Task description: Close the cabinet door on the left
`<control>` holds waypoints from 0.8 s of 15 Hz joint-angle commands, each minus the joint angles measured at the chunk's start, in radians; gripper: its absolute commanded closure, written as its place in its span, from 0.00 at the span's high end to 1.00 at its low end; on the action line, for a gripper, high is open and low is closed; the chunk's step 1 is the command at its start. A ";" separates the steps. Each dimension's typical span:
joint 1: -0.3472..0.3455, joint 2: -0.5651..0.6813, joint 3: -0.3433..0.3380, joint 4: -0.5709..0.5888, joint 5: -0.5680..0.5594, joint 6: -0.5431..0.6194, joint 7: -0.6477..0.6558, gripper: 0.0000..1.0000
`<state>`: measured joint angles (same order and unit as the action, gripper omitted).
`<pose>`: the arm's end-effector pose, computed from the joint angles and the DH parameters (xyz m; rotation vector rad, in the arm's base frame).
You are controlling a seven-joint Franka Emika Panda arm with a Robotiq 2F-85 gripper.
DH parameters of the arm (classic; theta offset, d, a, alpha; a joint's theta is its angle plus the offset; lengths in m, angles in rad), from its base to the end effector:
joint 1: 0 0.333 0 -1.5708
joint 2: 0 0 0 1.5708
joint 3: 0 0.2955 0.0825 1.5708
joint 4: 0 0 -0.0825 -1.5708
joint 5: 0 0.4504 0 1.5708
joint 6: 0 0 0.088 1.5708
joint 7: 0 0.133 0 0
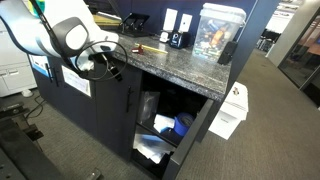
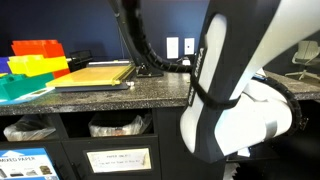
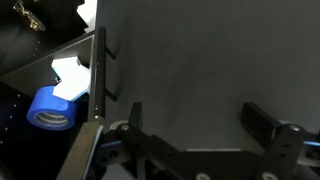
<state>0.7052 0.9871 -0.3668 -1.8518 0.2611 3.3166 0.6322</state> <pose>0.6396 0.1901 -0.0109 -2.9056 0.4770 -0.9182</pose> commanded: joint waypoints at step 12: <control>0.077 -0.176 -0.035 -0.308 0.128 -0.046 -0.295 1.00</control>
<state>0.7877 0.8108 -0.4039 -2.1598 0.3997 3.2669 0.3306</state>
